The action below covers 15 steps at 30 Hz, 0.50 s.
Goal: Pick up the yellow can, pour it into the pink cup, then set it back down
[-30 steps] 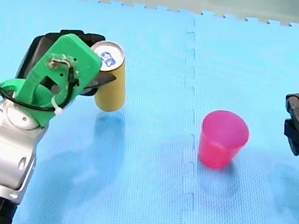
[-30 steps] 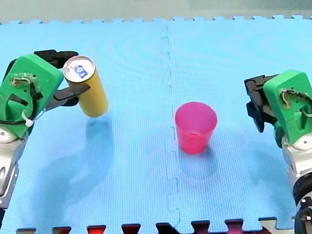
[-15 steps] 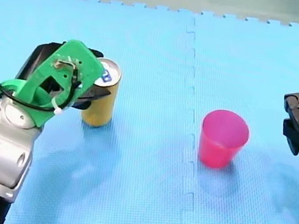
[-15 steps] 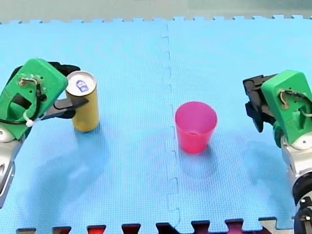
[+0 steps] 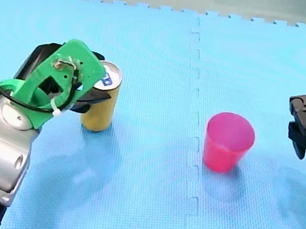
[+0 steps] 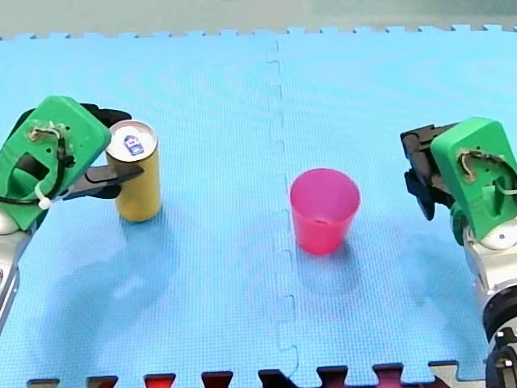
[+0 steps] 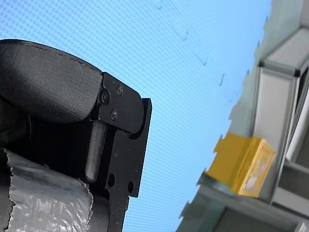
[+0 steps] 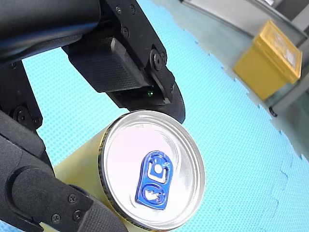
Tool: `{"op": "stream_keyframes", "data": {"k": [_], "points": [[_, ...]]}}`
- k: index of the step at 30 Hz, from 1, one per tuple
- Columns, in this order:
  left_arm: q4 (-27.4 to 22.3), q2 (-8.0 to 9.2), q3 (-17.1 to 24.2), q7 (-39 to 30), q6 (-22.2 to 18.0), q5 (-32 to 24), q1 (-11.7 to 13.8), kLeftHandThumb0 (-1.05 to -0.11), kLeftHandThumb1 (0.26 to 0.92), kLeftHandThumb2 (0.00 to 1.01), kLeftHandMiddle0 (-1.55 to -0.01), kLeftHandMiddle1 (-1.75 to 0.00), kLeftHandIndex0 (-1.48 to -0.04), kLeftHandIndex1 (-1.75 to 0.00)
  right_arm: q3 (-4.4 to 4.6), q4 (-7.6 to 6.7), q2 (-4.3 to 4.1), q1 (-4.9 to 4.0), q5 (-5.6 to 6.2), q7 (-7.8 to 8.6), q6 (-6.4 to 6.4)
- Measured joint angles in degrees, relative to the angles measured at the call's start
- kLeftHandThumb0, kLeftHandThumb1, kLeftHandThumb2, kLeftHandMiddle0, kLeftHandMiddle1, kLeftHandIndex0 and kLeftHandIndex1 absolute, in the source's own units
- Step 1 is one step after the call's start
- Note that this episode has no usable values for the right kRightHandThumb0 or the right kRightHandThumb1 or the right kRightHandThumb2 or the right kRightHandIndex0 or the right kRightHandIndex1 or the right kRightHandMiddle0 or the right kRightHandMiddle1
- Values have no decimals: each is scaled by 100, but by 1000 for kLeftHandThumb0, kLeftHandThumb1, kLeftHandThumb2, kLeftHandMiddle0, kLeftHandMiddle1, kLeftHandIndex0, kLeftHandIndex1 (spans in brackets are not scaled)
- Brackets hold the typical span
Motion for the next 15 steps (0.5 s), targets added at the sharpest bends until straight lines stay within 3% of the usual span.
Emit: {"op": "stream_keyframes", "data": {"k": [11, 14, 15], "points": [[115, -147, 169, 93, -185, -270, -4, -414, 782, 2, -1414, 0, -1236, 0, -27, 1, -34, 4, 4, 5, 0], [174, -190, 203, 221, -313, -284, -8, -434, 787, 3, -1305, 0, -1068, 0, -35, 2, -48, 4, 5, 21, 0], [196, -213, 220, 291, -385, -285, -9, -495, 797, 7, -1239, 0, -987, 0, -39, 2, -53, 4, 5, 28, 0]]}}
